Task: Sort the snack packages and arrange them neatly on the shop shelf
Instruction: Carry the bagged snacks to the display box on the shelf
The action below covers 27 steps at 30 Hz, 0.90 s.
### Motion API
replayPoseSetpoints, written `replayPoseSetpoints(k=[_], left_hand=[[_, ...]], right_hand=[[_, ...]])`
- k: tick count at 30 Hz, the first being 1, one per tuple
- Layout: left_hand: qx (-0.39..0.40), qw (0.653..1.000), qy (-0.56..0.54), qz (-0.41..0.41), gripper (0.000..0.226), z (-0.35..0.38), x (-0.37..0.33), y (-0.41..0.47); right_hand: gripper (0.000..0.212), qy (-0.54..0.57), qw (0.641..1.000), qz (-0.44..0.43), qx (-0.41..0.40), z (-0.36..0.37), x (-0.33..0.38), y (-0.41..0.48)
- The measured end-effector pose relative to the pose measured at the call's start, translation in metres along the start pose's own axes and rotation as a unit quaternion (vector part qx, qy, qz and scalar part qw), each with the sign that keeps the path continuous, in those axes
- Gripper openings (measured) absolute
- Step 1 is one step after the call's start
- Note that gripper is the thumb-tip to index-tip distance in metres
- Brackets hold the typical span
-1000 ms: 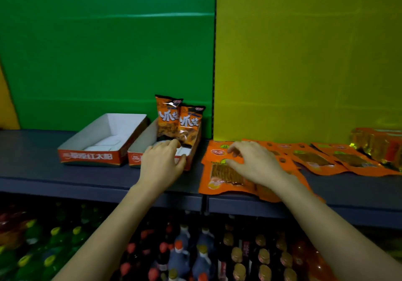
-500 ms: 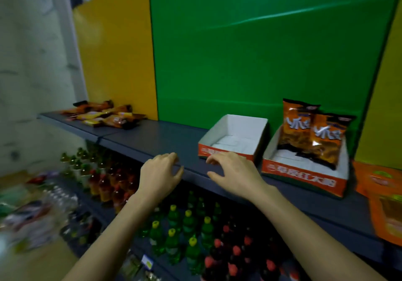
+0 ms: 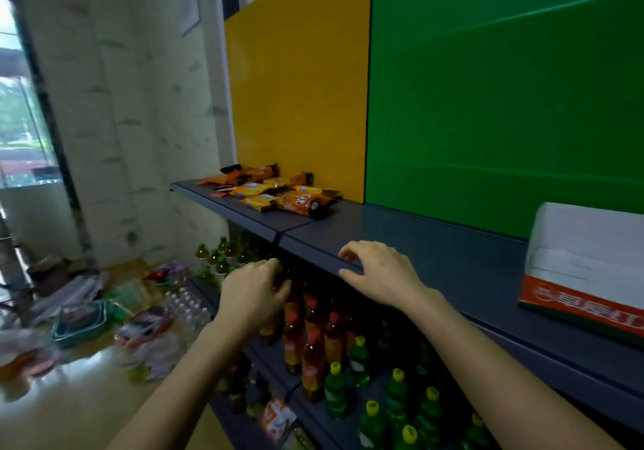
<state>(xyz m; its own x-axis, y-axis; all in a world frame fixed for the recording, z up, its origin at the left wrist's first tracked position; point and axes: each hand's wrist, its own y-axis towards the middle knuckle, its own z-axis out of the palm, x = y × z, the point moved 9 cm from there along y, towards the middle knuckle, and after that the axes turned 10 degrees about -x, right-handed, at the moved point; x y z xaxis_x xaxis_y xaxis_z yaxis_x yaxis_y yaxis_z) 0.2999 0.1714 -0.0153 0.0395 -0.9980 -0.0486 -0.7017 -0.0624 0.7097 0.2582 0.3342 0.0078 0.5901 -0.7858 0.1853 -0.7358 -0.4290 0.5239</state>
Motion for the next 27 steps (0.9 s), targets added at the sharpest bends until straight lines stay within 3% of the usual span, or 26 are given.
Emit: replayPoseSetpoints(k=[13,21,27], left_hand=[[-0.007,0.998,0.024,-0.054,0.031,0.076,0.142,0.092],[-0.018,0.999,0.001,-0.035,0.032,0.129,0.193,0.191],[-0.021,0.998,-0.05,-0.025,0.031,0.177,0.218,0.236]], right_hand=[[0.037,-0.028,0.998,0.037,0.036,0.118,0.001,0.176],[0.059,-0.167,0.978,0.093,0.086,0.156,-0.054,0.268],[0.072,-0.189,0.962,0.161,0.114,0.17,-0.086,0.299]])
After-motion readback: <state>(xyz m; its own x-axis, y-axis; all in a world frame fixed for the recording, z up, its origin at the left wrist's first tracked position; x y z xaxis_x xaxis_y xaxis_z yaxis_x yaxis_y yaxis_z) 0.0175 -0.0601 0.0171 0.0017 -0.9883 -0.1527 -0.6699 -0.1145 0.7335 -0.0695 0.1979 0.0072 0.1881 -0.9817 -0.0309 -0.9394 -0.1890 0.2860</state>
